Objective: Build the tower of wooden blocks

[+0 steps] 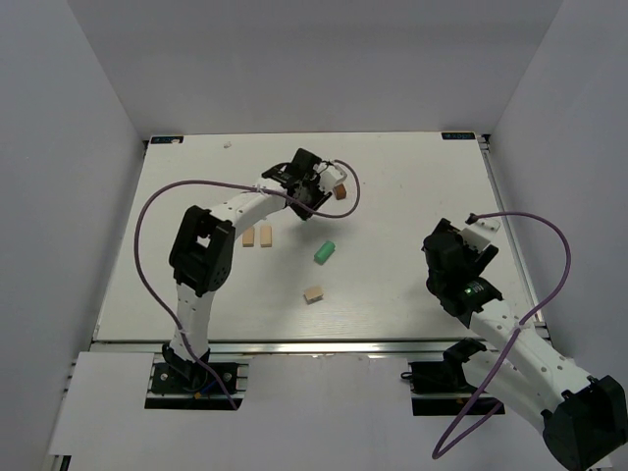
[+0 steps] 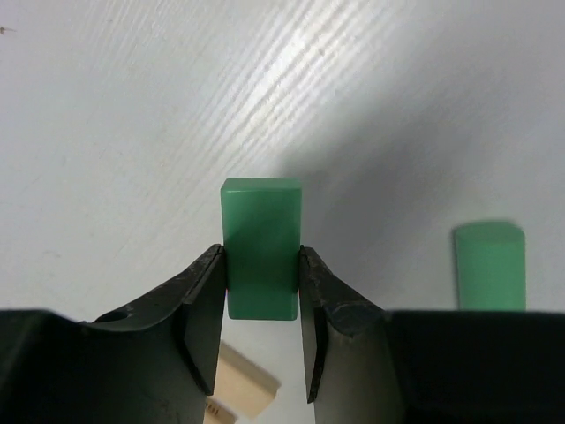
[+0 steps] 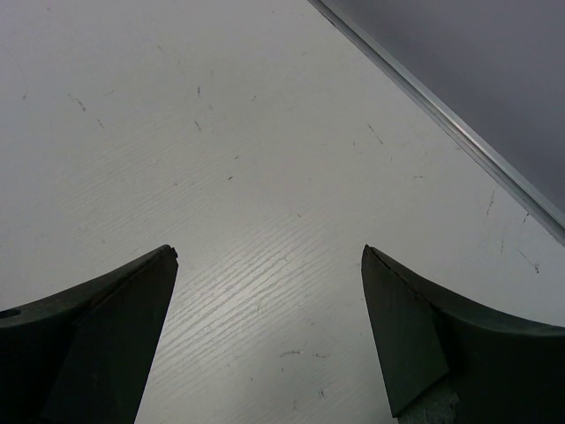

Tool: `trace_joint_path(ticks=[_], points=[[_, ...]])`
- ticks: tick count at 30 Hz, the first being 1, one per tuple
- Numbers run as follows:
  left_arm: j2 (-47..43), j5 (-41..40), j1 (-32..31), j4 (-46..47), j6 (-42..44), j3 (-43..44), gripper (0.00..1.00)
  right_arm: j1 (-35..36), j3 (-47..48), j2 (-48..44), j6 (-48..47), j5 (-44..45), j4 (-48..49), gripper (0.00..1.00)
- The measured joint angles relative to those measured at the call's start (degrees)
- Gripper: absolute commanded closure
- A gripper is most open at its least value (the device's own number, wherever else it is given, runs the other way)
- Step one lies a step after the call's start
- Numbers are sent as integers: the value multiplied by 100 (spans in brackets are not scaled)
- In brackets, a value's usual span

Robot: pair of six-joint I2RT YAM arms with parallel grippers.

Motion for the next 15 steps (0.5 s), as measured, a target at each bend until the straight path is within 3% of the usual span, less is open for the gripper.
trace_joint_path(ticks=[2,8,15], points=[[-282,74,24,50,501,-173,100,0,0,2,-28,11,7,11],[-2201,306,321,166,1864,-2046,100,0,0,81,-127,61,52,11],[-3108,1001,1027,-236,3178,-2164,100,-4,52,321,-223,181,105,11]])
